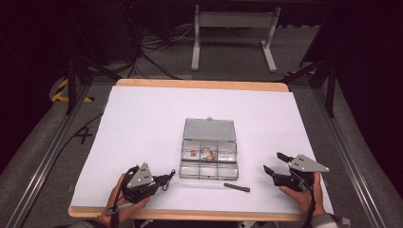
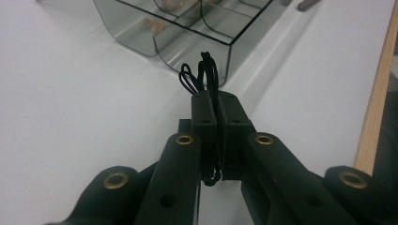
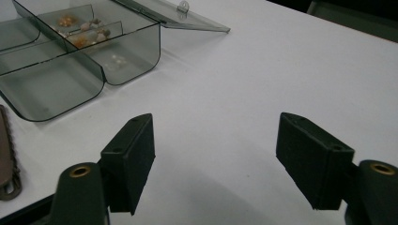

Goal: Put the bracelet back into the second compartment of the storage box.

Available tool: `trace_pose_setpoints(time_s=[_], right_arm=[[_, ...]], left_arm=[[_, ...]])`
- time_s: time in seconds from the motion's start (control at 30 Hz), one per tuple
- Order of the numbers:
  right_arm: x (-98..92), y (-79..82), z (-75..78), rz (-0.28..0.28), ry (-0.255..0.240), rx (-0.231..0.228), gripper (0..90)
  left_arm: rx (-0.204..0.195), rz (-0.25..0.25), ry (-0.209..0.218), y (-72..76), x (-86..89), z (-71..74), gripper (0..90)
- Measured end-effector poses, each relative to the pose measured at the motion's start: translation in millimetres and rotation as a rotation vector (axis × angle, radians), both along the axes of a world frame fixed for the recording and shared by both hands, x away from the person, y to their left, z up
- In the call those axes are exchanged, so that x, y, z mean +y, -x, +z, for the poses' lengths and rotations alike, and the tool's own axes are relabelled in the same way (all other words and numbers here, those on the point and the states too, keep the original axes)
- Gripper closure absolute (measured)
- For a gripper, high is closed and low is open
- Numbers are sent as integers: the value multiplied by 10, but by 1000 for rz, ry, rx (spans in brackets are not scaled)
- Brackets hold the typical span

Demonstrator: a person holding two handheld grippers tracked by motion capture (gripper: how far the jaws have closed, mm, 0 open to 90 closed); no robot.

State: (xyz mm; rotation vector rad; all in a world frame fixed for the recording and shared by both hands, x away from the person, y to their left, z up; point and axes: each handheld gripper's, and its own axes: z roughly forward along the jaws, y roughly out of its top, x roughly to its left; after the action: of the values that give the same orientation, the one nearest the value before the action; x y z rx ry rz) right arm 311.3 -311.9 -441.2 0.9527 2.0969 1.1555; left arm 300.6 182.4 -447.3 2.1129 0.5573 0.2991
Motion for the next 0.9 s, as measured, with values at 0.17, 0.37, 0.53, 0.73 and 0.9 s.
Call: trace_pose_setpoints(time_s=[0.17,0.37,0.53,0.73,0.9], right_arm=[[28,-11,-16,0,12,3,259],[2,-8,-14,-10,-13,-7,228],[0,-1,-18,-25,-20,-17,180],[4,8,-19,-29,-15,-28,164],[0,12,-18,-32,-17,-29,163]], left_arm=[[-31,-8,38,-2,29,75,871],[-59,-24,65,-39,-12,146,872],[-77,-49,79,-84,-71,201,874],[-91,-66,98,-155,-164,254,874],[-102,-80,99,-230,-259,280,874]])
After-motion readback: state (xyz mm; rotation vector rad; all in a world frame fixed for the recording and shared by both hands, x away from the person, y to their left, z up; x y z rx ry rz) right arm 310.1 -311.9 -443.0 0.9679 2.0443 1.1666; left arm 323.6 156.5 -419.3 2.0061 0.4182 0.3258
